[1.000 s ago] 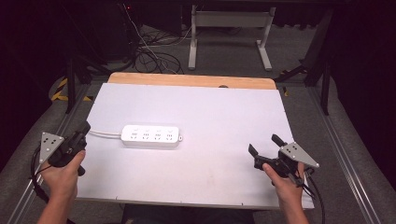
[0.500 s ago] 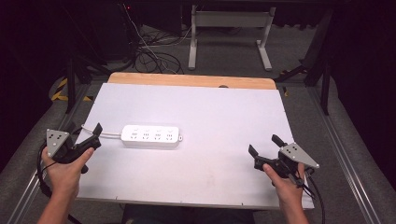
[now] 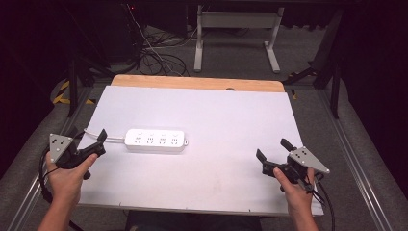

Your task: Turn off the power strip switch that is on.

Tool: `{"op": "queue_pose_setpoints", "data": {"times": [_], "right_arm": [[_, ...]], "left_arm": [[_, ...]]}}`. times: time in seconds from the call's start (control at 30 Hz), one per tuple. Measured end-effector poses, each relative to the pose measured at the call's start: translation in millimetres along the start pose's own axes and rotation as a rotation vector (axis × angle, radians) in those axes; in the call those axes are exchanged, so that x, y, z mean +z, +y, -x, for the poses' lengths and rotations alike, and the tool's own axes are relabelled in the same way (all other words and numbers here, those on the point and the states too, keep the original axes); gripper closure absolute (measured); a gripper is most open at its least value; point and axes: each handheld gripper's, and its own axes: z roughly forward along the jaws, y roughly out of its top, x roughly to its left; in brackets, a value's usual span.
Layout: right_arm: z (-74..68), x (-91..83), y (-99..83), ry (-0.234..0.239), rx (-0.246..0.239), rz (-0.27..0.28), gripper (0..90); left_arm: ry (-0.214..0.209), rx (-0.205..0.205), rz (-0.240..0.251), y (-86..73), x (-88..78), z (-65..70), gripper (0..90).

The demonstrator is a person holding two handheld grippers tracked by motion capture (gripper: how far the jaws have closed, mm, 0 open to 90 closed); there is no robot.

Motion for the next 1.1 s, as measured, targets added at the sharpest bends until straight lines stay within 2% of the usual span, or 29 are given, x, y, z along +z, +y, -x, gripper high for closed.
{"op": "queue_pose_setpoints", "data": {"times": [0.33, 0.5, 0.7, 1.1], "right_arm": [[1.1, 4.2, 0.9, 0.003, -0.007, 0.006, 1.7], [0.9, 5.0, 0.7, 0.005, -0.004, 0.006, 1.7], [1.0, 4.5, 0.8, 0.006, -0.005, 0.005, 1.7], [0.9, 2.6, 0.6, 0.008, -0.011, 0.005, 1.6]], "left_arm": [[0.005, 0.004, -0.003, -2.1, -6.1, -4.3, 5.4], [-0.004, 0.025, -0.006, -3.2, -6.6, -3.6, 5.4], [-0.02, 0.015, -0.009, -4.7, -6.1, -2.6, 5.7], [-0.032, 0.026, -0.018, -5.3, -3.2, -1.6, 6.3]]}}
